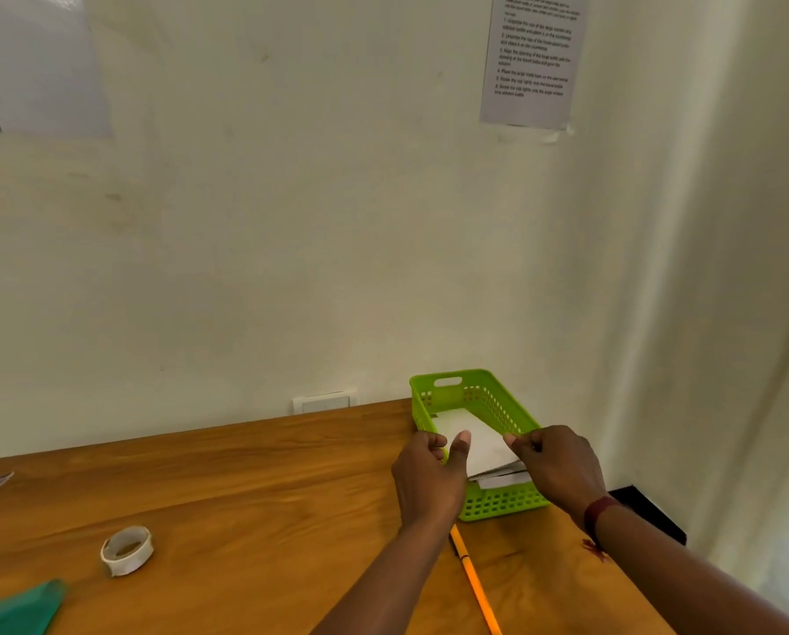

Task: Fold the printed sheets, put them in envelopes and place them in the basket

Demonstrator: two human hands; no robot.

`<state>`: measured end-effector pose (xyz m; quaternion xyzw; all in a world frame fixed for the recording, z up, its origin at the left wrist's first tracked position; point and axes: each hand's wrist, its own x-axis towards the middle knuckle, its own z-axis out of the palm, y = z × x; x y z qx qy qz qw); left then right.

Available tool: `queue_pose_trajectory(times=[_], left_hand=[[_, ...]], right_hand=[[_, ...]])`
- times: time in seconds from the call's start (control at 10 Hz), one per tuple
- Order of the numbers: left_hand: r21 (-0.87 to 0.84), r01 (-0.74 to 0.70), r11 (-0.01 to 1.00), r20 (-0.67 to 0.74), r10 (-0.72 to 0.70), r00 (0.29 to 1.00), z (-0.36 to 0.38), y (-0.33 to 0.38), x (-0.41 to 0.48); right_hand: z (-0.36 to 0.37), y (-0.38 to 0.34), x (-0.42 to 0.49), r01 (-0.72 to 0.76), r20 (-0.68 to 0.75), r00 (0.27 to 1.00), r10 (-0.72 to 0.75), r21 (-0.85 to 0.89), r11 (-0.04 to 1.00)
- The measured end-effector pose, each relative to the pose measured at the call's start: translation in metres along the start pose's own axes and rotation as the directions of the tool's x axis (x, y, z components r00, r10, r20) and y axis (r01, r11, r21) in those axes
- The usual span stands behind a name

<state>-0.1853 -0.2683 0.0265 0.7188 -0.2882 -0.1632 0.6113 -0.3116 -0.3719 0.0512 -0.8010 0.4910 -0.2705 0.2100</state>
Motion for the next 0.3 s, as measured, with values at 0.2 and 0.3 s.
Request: queue_pose_trajectory(times=[0.2, 0.3], left_hand=[[0.127, -0.143, 0.982, -0.030, 0.148, 0.989, -0.019, 0.009, -0.011], [0.205, -0.241, 0.949, 0.010, 0.244, 0.970, -0.031, 0.012, -0.022]], right_hand=[[-0.002, -0.005, -0.012, 0.082, -0.034, 0.996, -0.088, -0.148, 0.986], [0.001, -0.011, -0.025, 0.105, -0.011, 0.994, -0.111, -0.253, 0.962]])
